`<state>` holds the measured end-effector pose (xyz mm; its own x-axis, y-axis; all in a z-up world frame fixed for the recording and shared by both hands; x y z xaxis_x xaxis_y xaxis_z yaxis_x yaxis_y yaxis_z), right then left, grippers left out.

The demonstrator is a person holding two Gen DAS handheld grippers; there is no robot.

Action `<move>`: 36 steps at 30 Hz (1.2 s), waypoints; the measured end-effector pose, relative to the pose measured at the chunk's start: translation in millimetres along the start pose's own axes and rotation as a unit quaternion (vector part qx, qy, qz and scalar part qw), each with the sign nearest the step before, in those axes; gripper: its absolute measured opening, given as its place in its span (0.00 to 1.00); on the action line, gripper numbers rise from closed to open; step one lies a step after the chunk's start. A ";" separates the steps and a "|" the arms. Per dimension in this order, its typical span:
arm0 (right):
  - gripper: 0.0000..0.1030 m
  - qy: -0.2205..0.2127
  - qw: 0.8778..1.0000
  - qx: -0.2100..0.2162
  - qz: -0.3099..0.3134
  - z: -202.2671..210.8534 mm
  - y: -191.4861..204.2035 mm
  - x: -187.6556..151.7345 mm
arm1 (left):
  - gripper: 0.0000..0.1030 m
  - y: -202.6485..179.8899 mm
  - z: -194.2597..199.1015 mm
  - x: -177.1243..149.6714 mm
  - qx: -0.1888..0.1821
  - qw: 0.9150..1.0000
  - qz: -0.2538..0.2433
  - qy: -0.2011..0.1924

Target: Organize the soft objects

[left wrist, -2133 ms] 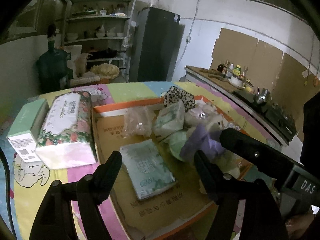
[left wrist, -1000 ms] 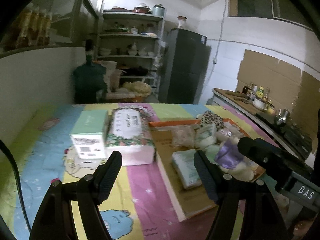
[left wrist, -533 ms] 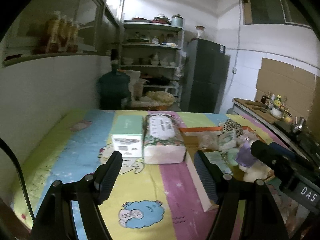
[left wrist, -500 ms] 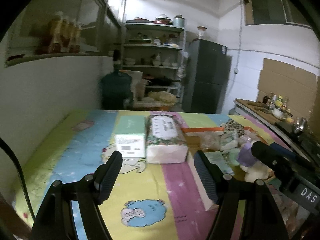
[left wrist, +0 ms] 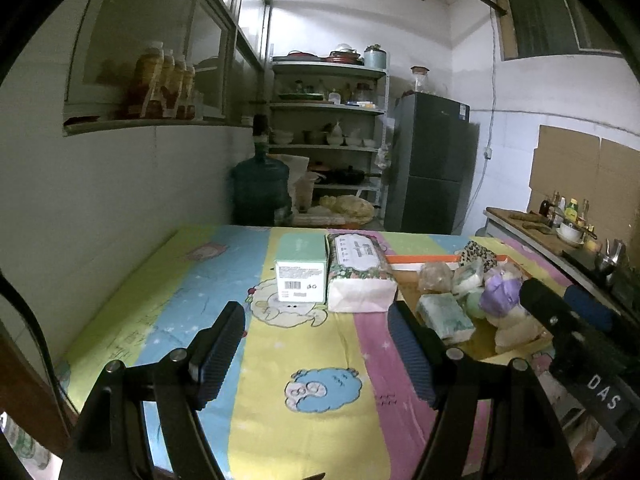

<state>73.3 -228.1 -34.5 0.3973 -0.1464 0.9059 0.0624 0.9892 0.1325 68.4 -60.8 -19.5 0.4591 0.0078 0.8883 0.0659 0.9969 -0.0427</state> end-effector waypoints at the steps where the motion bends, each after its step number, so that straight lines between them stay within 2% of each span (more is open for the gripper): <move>1: 0.72 0.000 1.000 0.002 0.000 3.4 1.6 -1.4 | 0.72 0.5 2.8 -0.8 0.002 1.000 0.000 0.000; 11: 0.72 0.014 1.000 0.006 0.011 26.1 14.4 -22.4 | 0.72 5.3 32.8 -11.2 0.015 1.000 0.001 -0.012; 36: 0.72 -0.006 1.000 0.020 0.020 56.0 27.2 -23.9 | 0.72 5.2 53.9 -16.8 0.017 1.000 -0.001 -0.020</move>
<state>14.2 -197.5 -30.0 0.3870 -0.1077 0.9157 0.0102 0.9936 0.1126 13.3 -51.5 -10.1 0.4235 0.0079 0.9059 0.0372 0.9990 -0.0261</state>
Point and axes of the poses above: each gripper's, at about its wrist camera, not at the fingertips, and z roughly against the way its jaws point, y to its left, x to its top, the point moved 9 cm from there along -z, roughly the way its jaws point, and after that the axes turned 2 degrees about y, right-handed, at the moved point
